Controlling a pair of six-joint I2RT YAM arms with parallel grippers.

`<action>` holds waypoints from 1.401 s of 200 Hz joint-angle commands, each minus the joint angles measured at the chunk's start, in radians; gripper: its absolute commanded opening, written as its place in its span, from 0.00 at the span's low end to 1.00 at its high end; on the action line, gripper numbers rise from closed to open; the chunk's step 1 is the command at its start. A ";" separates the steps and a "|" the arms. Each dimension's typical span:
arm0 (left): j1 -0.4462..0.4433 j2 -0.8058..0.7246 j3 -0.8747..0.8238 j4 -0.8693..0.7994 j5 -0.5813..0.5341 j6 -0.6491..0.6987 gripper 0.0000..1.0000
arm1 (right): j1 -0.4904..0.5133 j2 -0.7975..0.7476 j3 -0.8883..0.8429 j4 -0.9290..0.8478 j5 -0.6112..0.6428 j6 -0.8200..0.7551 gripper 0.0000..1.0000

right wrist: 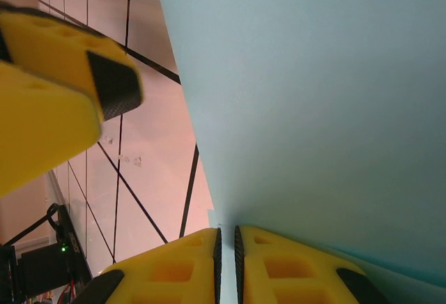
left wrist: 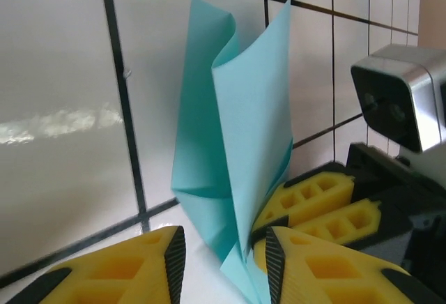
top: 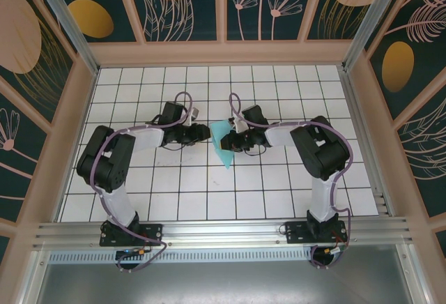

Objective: Fold a paper plane with a square sheet of paper (fold left side to right side)
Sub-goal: Press the paper at the center of the table.

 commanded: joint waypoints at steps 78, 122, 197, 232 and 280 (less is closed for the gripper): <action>-0.037 0.202 0.195 0.007 0.025 -0.001 0.16 | 0.004 -0.006 0.018 -0.010 0.011 0.004 0.18; -0.037 0.238 0.232 -0.008 0.080 0.095 0.06 | -0.097 -0.177 -0.044 -0.063 0.010 -0.058 0.32; -0.037 0.275 0.266 0.070 0.273 0.213 0.05 | -0.284 -0.147 -0.057 -0.096 -0.056 -0.187 0.46; -0.037 0.283 0.253 0.079 0.307 0.235 0.03 | -0.283 -0.078 -0.022 -0.057 -0.103 -0.208 0.47; -0.037 0.278 0.235 0.102 0.328 0.240 0.02 | -0.281 0.006 0.039 0.001 -0.184 -0.240 0.51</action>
